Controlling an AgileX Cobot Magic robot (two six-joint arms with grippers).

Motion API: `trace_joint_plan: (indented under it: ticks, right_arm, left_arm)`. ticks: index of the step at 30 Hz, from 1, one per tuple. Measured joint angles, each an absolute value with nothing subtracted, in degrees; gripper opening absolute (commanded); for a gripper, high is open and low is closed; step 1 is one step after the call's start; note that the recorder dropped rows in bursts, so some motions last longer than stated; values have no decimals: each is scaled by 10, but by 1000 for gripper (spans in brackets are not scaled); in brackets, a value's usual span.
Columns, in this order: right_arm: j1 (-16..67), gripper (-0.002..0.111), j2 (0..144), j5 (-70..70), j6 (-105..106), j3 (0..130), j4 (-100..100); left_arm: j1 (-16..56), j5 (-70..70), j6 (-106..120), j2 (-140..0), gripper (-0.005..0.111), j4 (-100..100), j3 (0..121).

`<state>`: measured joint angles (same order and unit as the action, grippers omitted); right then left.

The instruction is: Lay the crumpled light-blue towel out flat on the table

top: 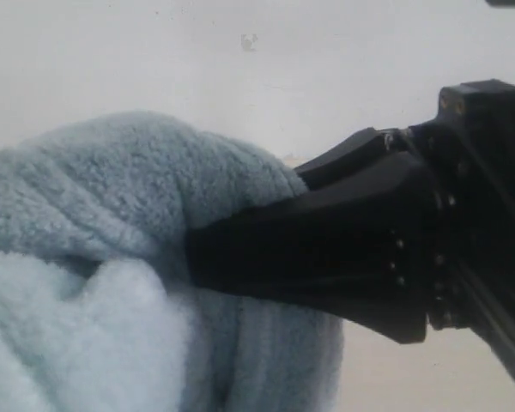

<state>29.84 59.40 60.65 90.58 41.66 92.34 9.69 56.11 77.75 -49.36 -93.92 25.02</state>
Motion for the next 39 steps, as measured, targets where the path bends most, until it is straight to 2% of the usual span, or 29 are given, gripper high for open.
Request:
trace_joint_plan:
  ticks: [14,16,23,27,29,31,34,35,39]
  right_arm:
    - [298,0,608,645,934,417,965]
    - [298,0,626,646,940,417,973]
    - [297,0,713,649,994,428,1005]
    - [298,0,780,648,1002,462,1007]
    - [298,0,812,648,1004,478,1009]
    - [298,9,855,648,1004,492,1014]
    - [298,57,878,645,997,494,1010]
    - [298,68,879,638,984,494,993]
    - [298,58,883,575,938,494,892]
  left_arm:
    - [97,665,786,-494,57,-967,250]
    - [97,665,787,-494,50,-971,250]
    - [97,610,787,-494,15,-970,250]
    - [97,530,786,-494,5,-970,250]
    - [97,499,786,-494,4,-970,250]
    - [97,454,786,-496,4,-970,249]
    - [97,430,786,-496,4,-970,249]
    - [97,430,786,-496,4,-972,249]
    - [97,432,785,-496,4,-982,249]
